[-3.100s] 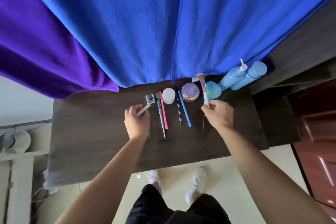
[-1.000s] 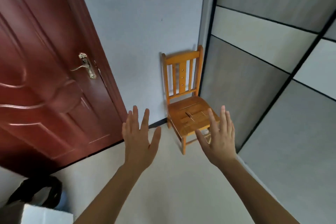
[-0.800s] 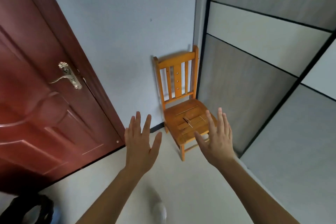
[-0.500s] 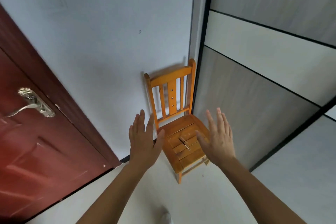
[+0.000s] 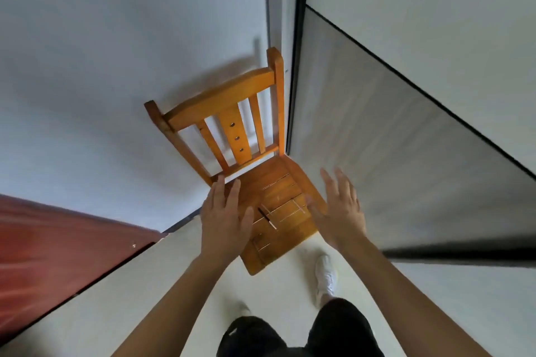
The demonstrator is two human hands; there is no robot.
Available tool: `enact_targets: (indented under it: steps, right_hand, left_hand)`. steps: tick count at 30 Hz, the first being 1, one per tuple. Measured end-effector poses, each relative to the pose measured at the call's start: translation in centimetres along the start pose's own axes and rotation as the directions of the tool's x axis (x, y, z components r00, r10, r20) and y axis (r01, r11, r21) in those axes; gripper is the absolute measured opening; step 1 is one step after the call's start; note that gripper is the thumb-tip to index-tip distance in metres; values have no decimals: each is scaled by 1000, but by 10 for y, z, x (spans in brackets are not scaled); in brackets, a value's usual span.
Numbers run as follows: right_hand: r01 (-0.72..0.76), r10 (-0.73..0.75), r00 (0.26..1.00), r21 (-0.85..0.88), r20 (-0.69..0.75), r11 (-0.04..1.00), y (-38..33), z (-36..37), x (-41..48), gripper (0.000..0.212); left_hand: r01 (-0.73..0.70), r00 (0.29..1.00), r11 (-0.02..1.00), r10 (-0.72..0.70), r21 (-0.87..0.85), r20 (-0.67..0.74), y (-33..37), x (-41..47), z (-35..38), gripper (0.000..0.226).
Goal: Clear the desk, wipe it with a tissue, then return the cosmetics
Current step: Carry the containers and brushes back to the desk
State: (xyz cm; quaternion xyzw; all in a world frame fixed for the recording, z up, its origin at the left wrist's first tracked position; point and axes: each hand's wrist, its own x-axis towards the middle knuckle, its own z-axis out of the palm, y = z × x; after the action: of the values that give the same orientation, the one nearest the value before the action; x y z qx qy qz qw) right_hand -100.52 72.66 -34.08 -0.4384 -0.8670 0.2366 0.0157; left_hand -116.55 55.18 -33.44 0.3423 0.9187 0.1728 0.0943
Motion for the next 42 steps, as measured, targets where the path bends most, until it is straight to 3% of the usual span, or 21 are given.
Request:
enact_targets:
  steps: [6, 11, 15, 19, 22, 24, 30, 34, 37, 42]
  right_hand:
    - [99, -76, 960, -76, 269, 992, 55, 55, 82, 71]
    - [117, -74, 936, -105, 344, 988, 94, 127, 129, 69]
    - [41, 0, 923, -97, 385, 994, 119, 201, 149, 71]
    - [-66, 95, 895, -83, 435, 994, 139, 273, 151, 74]
    - [-89, 121, 905, -97, 407, 991, 150, 316, 149, 69]
    - [-78, 105, 945, -98, 308, 992, 157, 334, 148, 60]
    - [-10, 7, 998, 48, 62, 999, 169, 351, 139, 29]
    - [-38, 35, 998, 76, 47, 996, 165, 355, 135, 26]
    - [-59, 57, 997, 42, 57, 997, 163, 357, 135, 27]
    - [-95, 85, 987, 70, 137, 993, 156, 353, 132, 24]
  left_hand:
    - [249, 962, 969, -248, 7, 119, 13, 32, 96, 65]
    - [340, 893, 939, -339, 48, 295, -7, 54, 187, 65]
    - [264, 883, 959, -284, 105, 375, -44, 66, 262, 61]
    - [58, 902, 986, -119, 157, 414, -81, 75, 321, 64]
    - [-93, 888, 979, -2, 184, 460, -106, 82, 356, 73]
    - [-169, 891, 968, 68, 188, 448, -118, 84, 372, 72]
    - [-250, 954, 956, 217, 152, 206, -138, 79, 386, 37]
    - [-230, 967, 964, 211, 135, 140, -140, 79, 383, 26]
    - [-189, 970, 976, 168, 112, 178, -134, 84, 382, 23]
    - [27, 970, 998, -13, -56, 242, -124, 90, 377, 23]
